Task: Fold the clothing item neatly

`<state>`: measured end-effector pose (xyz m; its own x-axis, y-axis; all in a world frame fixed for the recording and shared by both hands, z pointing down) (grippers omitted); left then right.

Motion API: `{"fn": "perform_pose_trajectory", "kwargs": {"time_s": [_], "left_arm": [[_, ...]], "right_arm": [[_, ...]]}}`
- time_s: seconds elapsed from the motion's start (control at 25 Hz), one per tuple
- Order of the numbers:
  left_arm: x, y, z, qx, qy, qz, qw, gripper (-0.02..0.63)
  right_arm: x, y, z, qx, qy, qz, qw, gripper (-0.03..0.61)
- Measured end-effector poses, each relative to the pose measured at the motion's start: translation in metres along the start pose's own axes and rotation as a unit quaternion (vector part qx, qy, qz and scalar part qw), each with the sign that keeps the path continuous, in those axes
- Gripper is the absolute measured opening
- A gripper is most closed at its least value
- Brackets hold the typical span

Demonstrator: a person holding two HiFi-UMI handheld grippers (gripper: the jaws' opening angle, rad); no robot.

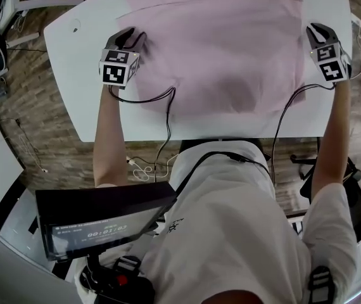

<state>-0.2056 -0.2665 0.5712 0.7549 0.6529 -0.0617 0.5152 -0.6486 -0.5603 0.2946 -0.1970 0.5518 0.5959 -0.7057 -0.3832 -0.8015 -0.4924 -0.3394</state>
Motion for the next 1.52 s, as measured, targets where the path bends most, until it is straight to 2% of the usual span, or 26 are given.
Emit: {"fn": "perform_pose_trajectory", "kwargs": {"time_s": [0.12, 0.16, 0.24, 0.36, 0.48, 0.64, 0.72, 0.84, 0.96, 1.04, 1.16, 1.32, 1.4, 1.52], "left_arm": [[0.002, 0.011, 0.009, 0.022, 0.014, -0.013, 0.9996, 0.132], [0.001, 0.013, 0.011, 0.028, 0.018, -0.009, 0.9994, 0.132], [-0.003, 0.009, 0.010, 0.026, 0.022, 0.003, 0.9994, 0.132], [-0.017, -0.002, -0.001, 0.010, 0.027, 0.012, 0.9995, 0.132], [-0.030, -0.001, -0.004, 0.017, 0.030, 0.022, 0.9992, 0.130], [-0.027, 0.008, 0.011, 0.036, 0.048, -0.005, 0.9982, 0.130], [-0.008, 0.014, 0.028, 0.050, 0.029, -0.015, 0.9982, 0.130], [0.044, 0.014, 0.050, 0.064, -0.040, -0.030, 0.9967, 0.130], [0.093, 0.001, 0.057, 0.075, -0.098, -0.025, 0.9921, 0.120], [0.112, -0.015, 0.053, 0.060, -0.107, -0.046, 0.9914, 0.059], [0.131, -0.039, 0.044, 0.037, -0.119, -0.076, 0.9893, 0.058], [0.133, -0.077, 0.028, 0.006, -0.119, -0.067, 0.9906, 0.058], [0.127, -0.085, 0.024, 0.006, -0.116, -0.061, 0.9914, 0.058], [0.123, -0.081, 0.025, 0.016, -0.106, -0.069, 0.9919, 0.058]], "right_arm": [[-0.023, 0.026, 0.015, 0.070, 0.036, -0.022, 0.997, 0.061], [-0.035, 0.032, 0.017, 0.081, 0.055, -0.019, 0.995, 0.061], [-0.057, 0.031, 0.013, 0.069, 0.082, -0.001, 0.994, 0.061], [-0.063, 0.014, 0.003, 0.032, 0.074, 0.006, 0.997, 0.061], [-0.059, 0.007, 0.002, 0.014, 0.057, -0.008, 0.998, 0.061], [-0.060, 0.014, 0.013, 0.009, 0.032, -0.002, 0.999, 0.061], [-0.064, 0.025, 0.030, 0.033, 0.033, -0.009, 0.999, 0.061], [-0.094, 0.036, 0.056, 0.069, 0.069, -0.012, 0.995, 0.061], [-0.134, 0.041, 0.065, 0.083, 0.103, -0.006, 0.991, 0.061], [-0.154, 0.042, 0.064, 0.077, 0.116, 0.004, 0.990, 0.063], [-0.166, 0.035, 0.063, 0.047, 0.108, 0.007, 0.993, 0.061], [-0.165, -0.009, 0.051, -0.027, 0.082, -0.013, 0.996, 0.061], [-0.161, -0.019, 0.049, -0.022, 0.072, -0.050, 0.996, 0.061], [-0.157, -0.022, 0.058, -0.029, 0.047, -0.055, 0.997, 0.061]]}}
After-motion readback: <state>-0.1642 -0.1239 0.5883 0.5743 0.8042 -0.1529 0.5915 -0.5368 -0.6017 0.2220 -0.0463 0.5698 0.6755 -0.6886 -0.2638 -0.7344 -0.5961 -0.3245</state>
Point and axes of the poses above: the fingertips, and each gripper's own axes: z backward along the fingers, x to its right, y out of its top, the point moved 2 cm from there along z, backward along the fingers, and after that the axes turned 10 degrees about z, right-handed, at the moved point
